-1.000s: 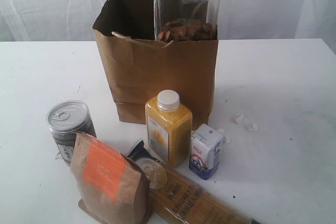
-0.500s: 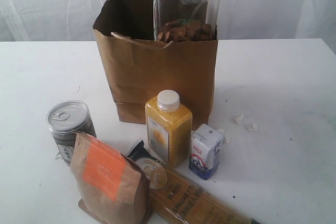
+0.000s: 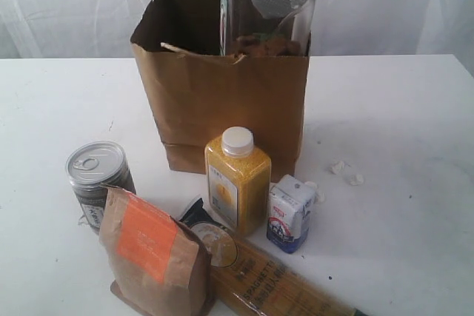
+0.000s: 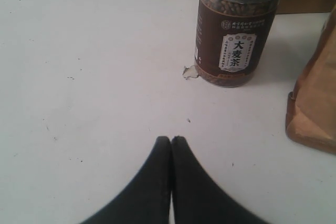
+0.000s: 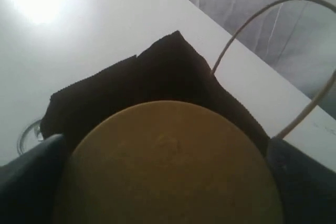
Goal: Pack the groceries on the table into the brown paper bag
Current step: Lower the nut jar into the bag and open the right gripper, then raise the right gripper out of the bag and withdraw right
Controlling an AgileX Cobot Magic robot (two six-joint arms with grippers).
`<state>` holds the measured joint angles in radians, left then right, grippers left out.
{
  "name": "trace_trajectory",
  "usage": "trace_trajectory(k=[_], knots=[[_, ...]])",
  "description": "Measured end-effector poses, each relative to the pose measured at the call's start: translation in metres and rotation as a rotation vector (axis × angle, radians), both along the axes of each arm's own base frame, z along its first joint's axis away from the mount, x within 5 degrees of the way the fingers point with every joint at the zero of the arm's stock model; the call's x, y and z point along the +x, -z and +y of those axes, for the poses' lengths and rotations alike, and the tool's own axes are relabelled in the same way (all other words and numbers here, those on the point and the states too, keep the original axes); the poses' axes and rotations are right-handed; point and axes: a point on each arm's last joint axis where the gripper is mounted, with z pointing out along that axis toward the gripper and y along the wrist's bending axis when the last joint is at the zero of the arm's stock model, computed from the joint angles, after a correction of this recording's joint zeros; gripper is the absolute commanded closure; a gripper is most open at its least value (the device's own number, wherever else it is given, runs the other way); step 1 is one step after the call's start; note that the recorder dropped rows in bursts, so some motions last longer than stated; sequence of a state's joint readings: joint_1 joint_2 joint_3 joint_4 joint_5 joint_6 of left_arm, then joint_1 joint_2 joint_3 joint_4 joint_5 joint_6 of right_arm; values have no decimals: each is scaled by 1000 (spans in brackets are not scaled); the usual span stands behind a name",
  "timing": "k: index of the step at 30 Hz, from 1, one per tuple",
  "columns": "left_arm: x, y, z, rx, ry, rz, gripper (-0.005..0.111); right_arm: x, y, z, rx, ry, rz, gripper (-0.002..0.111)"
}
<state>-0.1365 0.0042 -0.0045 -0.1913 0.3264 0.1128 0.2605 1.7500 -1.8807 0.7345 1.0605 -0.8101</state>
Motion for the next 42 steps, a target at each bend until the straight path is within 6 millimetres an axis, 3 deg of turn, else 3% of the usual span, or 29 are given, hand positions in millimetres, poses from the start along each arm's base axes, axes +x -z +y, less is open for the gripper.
trace_trajectory(k=[7, 17, 42], knots=[[0, 0, 0, 0, 0, 0, 107, 2, 3, -3, -51, 16, -19, 16], [0, 0, 0, 0, 0, 0, 107, 2, 0, -3, -29, 29, -27, 6], [0, 0, 0, 0, 0, 0, 107, -6, 3, -1, 7, 26, 125, 6]])
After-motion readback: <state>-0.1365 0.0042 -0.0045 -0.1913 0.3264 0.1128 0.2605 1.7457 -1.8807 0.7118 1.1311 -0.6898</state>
